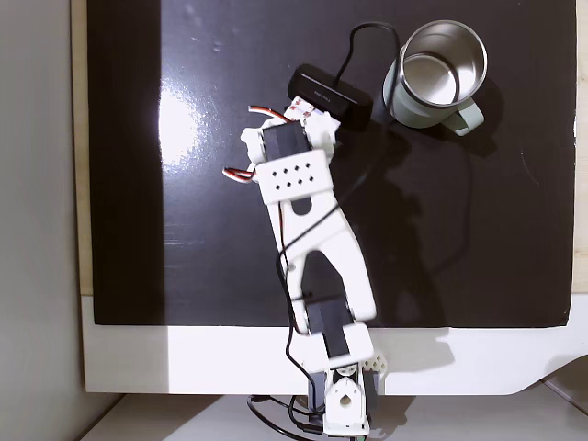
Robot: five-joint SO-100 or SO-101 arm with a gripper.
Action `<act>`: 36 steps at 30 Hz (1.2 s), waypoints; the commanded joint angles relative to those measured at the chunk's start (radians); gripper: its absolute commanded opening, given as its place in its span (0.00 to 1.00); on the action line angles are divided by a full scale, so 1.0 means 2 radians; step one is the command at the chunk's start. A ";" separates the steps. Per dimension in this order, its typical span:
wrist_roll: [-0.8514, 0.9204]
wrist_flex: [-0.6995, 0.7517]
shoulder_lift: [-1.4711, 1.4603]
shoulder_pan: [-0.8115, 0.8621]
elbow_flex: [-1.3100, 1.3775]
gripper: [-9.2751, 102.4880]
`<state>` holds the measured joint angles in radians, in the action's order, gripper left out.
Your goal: Grasp a gauze and put it in the cup.
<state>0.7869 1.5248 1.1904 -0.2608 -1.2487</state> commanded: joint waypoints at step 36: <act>-0.056 0.000 -0.083 -0.049 0.082 0.08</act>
<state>0.6842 1.5171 0.9817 -0.3528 -1.1275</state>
